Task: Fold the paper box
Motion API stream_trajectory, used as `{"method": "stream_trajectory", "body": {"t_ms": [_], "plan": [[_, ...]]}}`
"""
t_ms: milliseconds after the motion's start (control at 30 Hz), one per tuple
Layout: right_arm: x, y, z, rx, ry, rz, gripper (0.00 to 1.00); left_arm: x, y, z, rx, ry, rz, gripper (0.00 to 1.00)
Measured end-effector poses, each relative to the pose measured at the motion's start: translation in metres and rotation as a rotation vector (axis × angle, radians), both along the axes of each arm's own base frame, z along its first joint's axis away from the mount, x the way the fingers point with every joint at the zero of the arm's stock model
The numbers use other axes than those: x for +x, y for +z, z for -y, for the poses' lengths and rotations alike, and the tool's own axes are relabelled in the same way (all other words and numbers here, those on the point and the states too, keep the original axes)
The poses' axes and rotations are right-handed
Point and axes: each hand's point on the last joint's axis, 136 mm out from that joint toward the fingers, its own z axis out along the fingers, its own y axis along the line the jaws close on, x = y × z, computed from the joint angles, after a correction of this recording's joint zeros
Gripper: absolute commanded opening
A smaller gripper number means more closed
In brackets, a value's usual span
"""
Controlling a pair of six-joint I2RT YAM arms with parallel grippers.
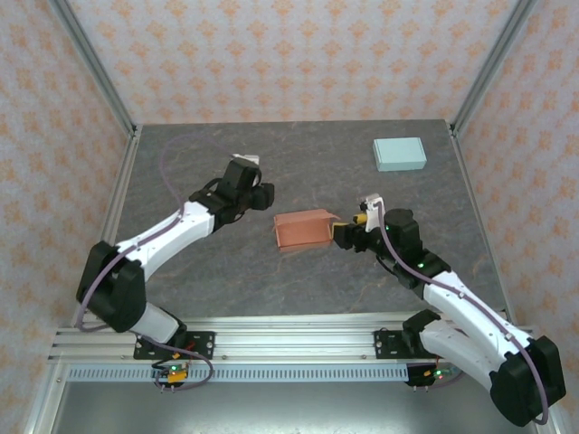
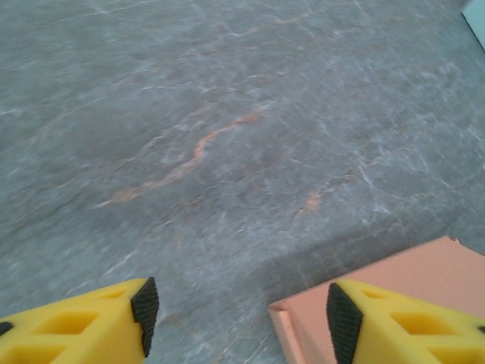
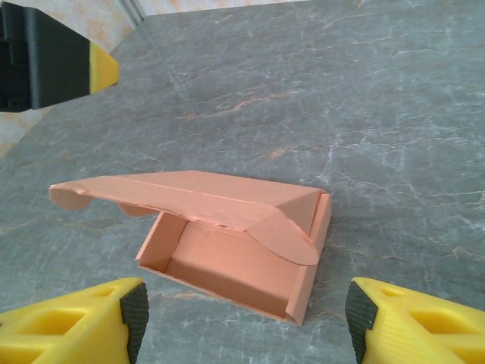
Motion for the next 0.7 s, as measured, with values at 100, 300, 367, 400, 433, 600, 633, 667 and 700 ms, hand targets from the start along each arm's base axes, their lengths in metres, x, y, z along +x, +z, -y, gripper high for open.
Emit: {"method": "stream_trajectory", "body": {"t_ms": [100, 300, 367, 400, 433, 600, 633, 667, 700], "plan": [[0.008, 0.003, 0.007, 0.000, -0.044, 0.010, 0.77, -0.004, -0.016, 0.031, 0.037, -0.142, -0.029, 0.61], [0.043, 0.023, 0.030, 0.013, -0.168, -0.010, 0.77, -0.035, -0.049, 0.073, 0.093, -0.351, -0.090, 0.60], [0.056, 0.030, 0.028, 0.003, -0.166, -0.028, 0.77, -0.036, -0.062, 0.072, 0.128, -0.351, -0.114, 0.59], [0.062, 0.032, 0.023, -0.001, -0.149, -0.038, 0.77, -0.037, -0.072, 0.071, 0.154, -0.346, -0.134, 0.59], [0.067, 0.032, 0.017, -0.001, -0.120, -0.051, 0.76, -0.038, -0.081, 0.067, 0.182, -0.337, -0.155, 0.59], [0.076, -0.014, -0.007, -0.004, -0.015, -0.185, 0.68, -0.040, -0.107, 0.063, 0.259, -0.296, -0.183, 0.59], [0.075, -0.030, -0.009, -0.005, -0.006, -0.223, 0.67, -0.040, -0.108, 0.063, 0.251, -0.280, -0.176, 0.59], [0.072, -0.047, -0.011, -0.010, -0.001, -0.264, 0.66, -0.040, -0.111, 0.063, 0.240, -0.265, -0.172, 0.59], [0.068, -0.067, -0.011, -0.019, -0.001, -0.313, 0.66, -0.039, -0.110, 0.064, 0.223, -0.249, -0.160, 0.59]]}}
